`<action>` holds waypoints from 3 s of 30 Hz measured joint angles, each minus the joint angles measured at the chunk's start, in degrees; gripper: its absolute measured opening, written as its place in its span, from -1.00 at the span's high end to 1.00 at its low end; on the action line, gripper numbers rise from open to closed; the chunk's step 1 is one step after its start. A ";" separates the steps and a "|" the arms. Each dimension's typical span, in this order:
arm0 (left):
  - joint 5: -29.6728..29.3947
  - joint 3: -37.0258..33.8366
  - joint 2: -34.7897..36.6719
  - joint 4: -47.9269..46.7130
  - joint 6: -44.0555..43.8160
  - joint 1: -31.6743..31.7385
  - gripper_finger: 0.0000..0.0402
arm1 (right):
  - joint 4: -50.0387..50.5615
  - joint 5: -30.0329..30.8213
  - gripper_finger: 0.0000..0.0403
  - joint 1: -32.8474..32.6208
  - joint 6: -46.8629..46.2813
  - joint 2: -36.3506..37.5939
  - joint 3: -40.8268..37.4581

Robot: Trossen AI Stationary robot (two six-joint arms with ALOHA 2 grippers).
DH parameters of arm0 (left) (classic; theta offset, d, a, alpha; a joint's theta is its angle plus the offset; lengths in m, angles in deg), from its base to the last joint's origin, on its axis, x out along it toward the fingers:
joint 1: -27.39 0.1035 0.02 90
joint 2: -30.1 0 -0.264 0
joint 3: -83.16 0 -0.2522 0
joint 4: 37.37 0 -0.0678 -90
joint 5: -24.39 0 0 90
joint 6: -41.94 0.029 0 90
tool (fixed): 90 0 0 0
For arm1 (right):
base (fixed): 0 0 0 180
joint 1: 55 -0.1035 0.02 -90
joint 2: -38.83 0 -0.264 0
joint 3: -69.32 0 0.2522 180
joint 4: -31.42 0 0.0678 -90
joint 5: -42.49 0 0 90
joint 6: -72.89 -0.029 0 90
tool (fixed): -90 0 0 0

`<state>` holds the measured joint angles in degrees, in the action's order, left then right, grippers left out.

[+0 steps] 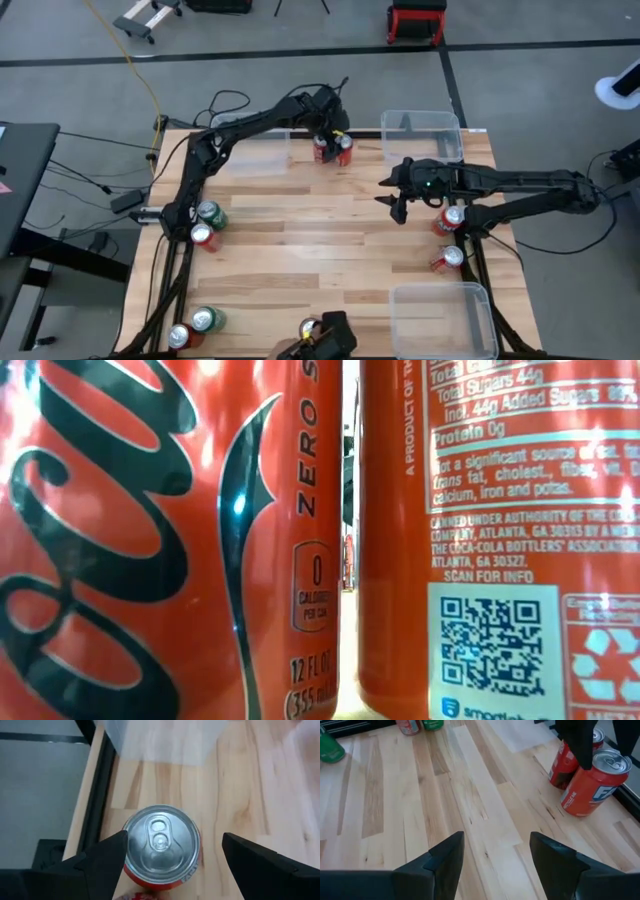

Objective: Sort soda cans
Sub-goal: Put the middle right red soda can into the top right transparent bin

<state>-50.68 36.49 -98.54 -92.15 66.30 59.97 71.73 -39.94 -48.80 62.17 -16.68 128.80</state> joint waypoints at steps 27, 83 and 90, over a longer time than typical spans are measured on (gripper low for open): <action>-5.95 0.07 10.73 -23.40 4.74 -4.78 -0.61 | 0.42 1.35 -0.24 -0.23 -2.00 0.02 -0.02; -5.97 0.00 23.49 -38.41 -2.95 4.74 -0.60 | 20.61 -13.08 -0.24 30.98 26.69 -51.63 54.93; -6.68 0.00 26.92 -36.91 -3.08 5.03 -0.60 | 20.92 -17.18 -0.25 30.67 25.36 -54.11 54.46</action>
<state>-57.36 36.49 -71.62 -129.07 63.22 65.00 92.64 -57.12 -18.13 87.53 -70.79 183.26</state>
